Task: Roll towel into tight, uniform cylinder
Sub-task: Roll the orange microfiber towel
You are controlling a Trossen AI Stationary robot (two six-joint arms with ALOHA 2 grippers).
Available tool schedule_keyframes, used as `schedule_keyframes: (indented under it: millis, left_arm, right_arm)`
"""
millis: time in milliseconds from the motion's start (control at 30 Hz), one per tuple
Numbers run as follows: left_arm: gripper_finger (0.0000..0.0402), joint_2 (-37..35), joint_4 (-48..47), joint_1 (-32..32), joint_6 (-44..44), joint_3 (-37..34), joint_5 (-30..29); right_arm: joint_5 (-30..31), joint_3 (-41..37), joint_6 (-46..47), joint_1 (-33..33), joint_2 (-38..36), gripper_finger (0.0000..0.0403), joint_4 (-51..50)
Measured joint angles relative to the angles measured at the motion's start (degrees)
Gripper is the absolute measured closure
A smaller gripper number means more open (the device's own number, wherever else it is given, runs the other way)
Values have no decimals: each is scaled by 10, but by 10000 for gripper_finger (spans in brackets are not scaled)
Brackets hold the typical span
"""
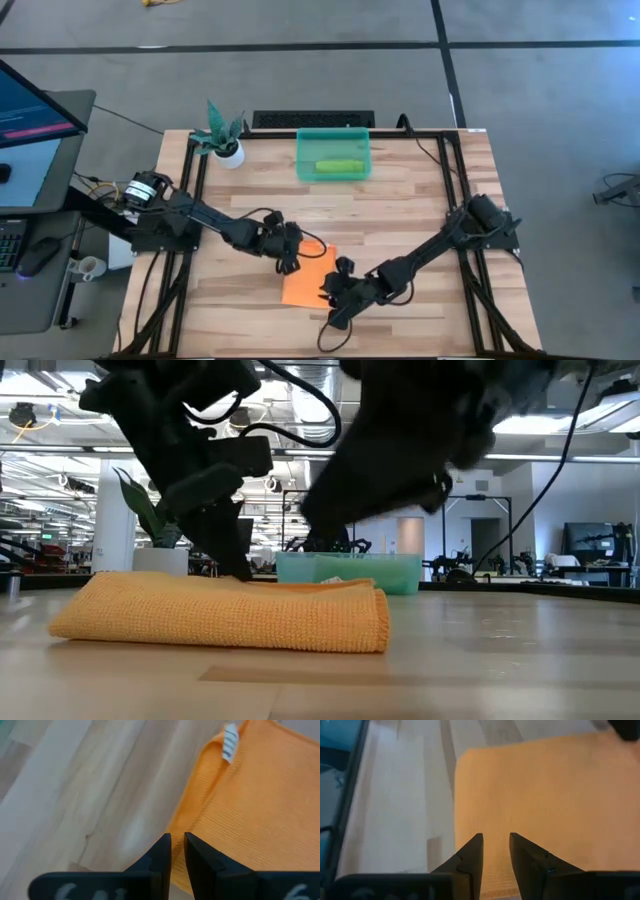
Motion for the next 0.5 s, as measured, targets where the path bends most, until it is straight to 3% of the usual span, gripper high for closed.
schedule_keyframes:
  millis: [300,500]
  left_arm:
    - [358,-19,-3,-28,13,0,-11]
    - [359,-64,1,-91,-9,0,-22]
  right_arm:
    - [-9,0,15,-5,25,286,11]
    - [-48,0,30,-5,25,286,13]
